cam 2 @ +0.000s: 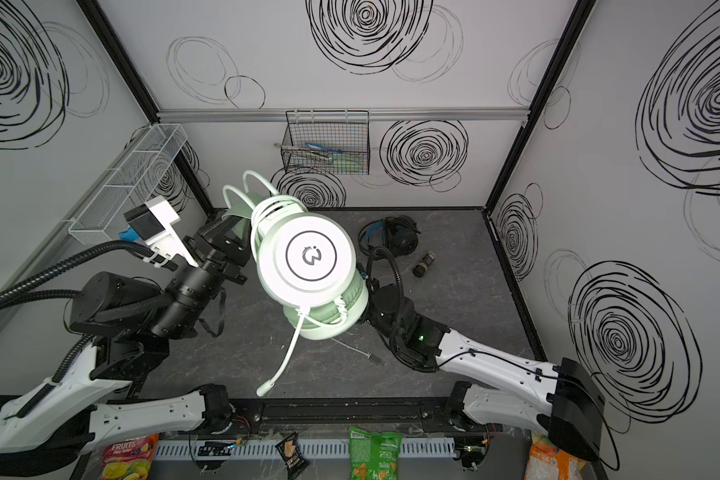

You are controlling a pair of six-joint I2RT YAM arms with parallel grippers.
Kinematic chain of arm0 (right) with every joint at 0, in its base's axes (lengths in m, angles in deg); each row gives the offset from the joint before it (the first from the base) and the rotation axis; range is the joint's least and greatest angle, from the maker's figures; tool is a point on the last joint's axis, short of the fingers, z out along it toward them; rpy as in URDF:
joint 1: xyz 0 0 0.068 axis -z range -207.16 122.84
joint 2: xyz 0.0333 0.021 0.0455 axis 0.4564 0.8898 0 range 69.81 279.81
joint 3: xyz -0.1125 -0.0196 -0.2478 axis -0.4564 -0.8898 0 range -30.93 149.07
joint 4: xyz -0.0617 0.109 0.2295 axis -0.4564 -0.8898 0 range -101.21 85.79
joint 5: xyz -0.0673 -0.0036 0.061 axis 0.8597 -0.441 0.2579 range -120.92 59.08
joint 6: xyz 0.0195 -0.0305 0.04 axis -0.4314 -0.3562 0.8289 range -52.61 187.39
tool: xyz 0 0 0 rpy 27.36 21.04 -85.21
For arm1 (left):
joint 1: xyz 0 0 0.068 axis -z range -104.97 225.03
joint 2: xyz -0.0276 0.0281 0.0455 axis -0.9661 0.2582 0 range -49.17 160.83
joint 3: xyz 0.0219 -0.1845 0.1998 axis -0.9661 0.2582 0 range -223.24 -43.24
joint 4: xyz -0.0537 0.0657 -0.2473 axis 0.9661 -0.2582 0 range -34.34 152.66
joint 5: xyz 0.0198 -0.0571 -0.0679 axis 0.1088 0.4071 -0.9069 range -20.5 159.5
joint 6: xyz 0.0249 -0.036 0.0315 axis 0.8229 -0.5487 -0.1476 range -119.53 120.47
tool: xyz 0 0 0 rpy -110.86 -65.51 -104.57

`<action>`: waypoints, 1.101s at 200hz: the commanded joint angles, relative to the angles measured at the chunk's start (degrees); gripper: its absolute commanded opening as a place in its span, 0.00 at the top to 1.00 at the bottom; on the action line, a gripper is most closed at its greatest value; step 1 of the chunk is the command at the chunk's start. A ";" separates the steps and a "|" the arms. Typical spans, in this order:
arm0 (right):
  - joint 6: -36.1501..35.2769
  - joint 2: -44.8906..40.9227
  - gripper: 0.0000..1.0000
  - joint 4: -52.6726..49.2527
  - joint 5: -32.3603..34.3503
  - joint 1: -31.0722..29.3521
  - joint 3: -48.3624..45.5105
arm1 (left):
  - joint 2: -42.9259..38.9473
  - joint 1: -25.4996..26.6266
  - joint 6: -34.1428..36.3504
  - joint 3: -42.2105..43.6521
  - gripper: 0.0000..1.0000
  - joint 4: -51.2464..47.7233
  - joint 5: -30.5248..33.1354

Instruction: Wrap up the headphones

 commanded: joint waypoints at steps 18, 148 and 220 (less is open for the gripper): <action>1.04 3.77 0.90 2.48 6.27 -4.97 0.68 | 1.38 -1.01 1.47 -0.79 1.00 12.52 10.24; 1.21 13.86 0.94 -4.22 17.76 -18.67 7.52 | 9.25 -23.54 21.63 6.72 1.00 21.44 19.02; -5.55 18.86 0.95 -13.40 32.23 -27.89 19.48 | 13.72 -28.91 33.84 12.67 1.00 27.90 21.18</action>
